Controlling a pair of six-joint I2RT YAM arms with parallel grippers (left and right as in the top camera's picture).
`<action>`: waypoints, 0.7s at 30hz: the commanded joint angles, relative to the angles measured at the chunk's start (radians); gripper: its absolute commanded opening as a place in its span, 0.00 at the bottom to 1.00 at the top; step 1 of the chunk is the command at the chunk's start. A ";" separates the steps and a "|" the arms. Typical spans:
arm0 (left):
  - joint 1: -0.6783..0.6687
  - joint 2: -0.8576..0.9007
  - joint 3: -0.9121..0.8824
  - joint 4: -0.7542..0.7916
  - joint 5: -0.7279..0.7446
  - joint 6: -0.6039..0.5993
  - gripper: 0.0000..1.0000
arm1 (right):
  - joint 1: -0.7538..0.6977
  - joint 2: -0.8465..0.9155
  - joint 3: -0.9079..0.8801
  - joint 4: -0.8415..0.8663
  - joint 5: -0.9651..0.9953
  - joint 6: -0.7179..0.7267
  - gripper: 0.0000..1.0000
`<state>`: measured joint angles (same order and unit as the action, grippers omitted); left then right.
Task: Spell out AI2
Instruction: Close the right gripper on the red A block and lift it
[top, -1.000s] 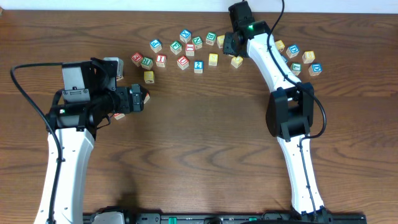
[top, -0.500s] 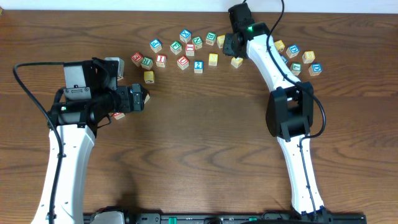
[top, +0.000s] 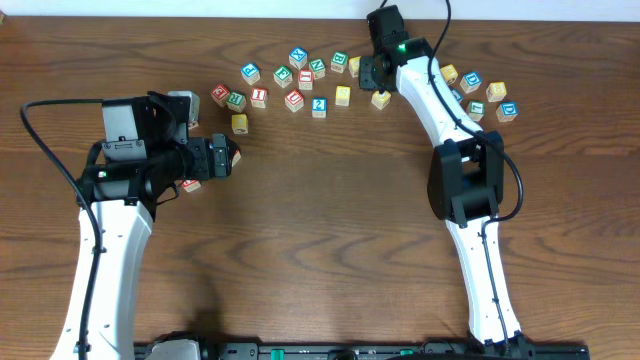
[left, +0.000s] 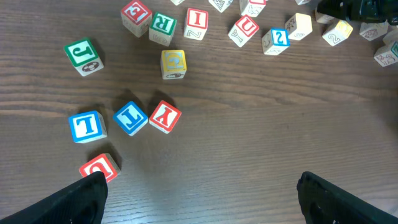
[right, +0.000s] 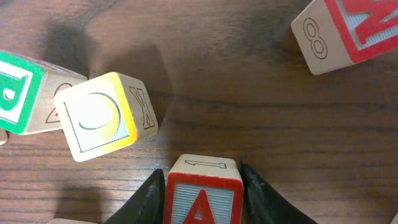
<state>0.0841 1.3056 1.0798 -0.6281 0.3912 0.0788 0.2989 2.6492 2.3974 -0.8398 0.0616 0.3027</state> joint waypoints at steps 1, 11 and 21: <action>0.003 0.007 0.024 0.002 0.009 -0.004 0.97 | 0.010 0.000 -0.006 0.002 0.014 -0.031 0.31; 0.003 0.007 0.024 0.002 0.009 -0.004 0.97 | 0.010 -0.024 -0.004 -0.006 0.014 -0.031 0.24; 0.003 0.007 0.024 0.005 0.009 -0.004 0.96 | 0.011 -0.153 -0.004 -0.029 0.014 -0.072 0.22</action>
<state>0.0841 1.3056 1.0798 -0.6258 0.3908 0.0788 0.2989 2.6122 2.3932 -0.8619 0.0643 0.2638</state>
